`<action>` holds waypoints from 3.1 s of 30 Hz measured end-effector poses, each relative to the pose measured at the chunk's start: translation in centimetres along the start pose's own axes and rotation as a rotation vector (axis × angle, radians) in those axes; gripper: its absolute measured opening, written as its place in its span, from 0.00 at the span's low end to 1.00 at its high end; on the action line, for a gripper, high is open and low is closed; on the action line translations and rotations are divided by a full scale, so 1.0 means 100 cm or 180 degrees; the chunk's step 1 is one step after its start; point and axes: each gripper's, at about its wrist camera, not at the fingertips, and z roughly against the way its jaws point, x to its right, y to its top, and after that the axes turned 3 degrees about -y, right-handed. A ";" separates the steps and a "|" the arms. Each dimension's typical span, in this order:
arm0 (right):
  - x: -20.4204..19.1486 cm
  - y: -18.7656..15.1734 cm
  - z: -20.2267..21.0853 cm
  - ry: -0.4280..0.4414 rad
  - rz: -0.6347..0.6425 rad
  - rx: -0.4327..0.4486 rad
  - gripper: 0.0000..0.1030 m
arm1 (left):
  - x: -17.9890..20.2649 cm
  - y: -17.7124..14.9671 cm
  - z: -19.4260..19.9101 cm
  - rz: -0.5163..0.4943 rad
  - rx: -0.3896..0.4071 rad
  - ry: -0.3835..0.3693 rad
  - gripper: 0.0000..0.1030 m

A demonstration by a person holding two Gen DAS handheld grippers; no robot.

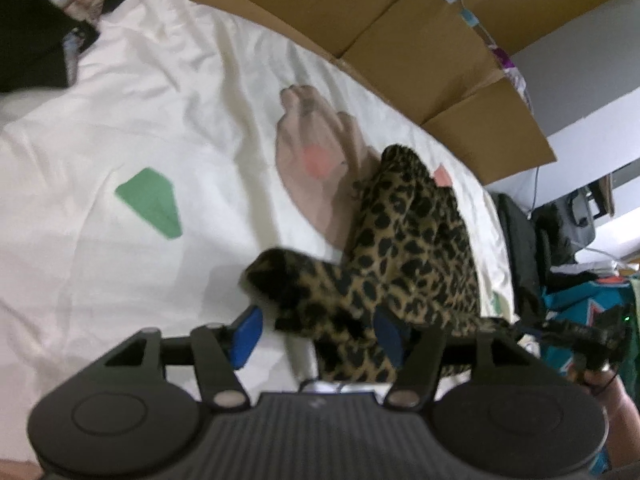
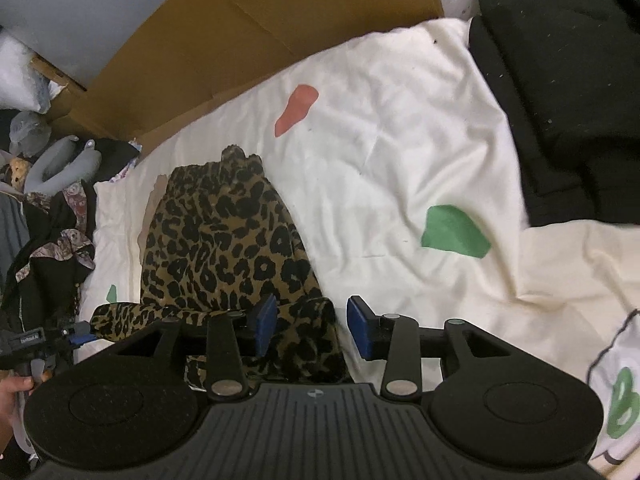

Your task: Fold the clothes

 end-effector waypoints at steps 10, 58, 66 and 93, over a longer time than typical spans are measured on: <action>-0.010 -0.025 -0.009 -0.0006 0.0412 -0.0362 0.55 | 0.008 -0.013 -0.021 -0.0613 -0.0235 0.0382 0.63; -0.030 -0.001 -0.004 -0.0339 0.0563 0.0266 0.55 | 0.022 0.028 -0.030 -0.0481 0.0144 0.0258 0.61; -0.030 -0.023 -0.008 -0.0268 0.0615 0.0082 0.55 | 0.020 0.012 -0.033 -0.0463 0.0004 0.0230 0.61; -0.028 0.015 -0.042 -0.0405 0.0547 0.0191 0.55 | 0.033 0.053 -0.059 -0.0737 0.0240 0.0382 0.61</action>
